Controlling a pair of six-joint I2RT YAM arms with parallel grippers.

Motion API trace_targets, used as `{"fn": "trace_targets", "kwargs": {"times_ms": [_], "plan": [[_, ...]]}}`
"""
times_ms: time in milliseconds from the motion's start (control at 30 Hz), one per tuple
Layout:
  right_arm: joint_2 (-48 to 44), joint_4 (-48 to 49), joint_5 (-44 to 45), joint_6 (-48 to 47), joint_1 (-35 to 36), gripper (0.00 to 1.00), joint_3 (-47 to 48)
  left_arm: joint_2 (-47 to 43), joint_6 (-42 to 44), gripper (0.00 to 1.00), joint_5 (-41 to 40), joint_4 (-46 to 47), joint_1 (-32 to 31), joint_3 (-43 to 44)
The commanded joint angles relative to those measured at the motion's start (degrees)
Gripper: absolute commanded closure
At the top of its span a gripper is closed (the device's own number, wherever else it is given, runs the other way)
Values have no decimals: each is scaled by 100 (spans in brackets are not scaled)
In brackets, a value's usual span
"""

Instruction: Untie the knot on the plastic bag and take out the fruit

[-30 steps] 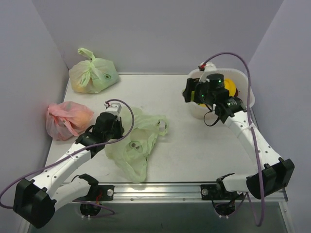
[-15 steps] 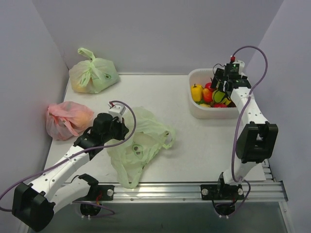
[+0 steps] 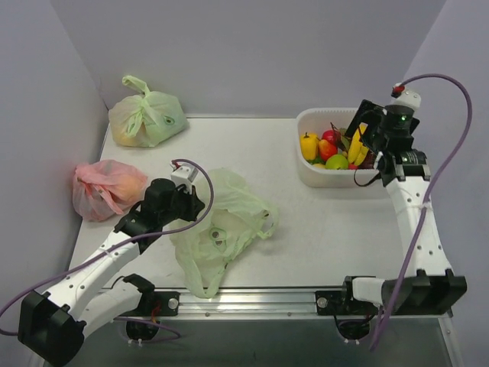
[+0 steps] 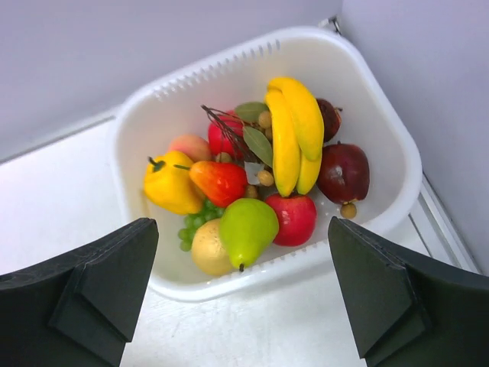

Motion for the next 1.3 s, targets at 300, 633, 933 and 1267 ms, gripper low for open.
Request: {"fn": "trace_targets", "kwargs": {"times_ms": [300,633,933,1267], "plan": [[-3508,-204,-526,-175,23,0,-1352,-539,54,100,546,657,54,-231],[-5758,-423,-386,-343,23,0,-2487,-557,388,100,1857,500,-525,128],[-6489,-494,-52,-413,41,0,-2962,-846,2,17,384,-476,-852,735],[-6868,-511,45,-755,85,0,-3032,-2199,-745,3,-3203,-1583,-843,1254]]}}
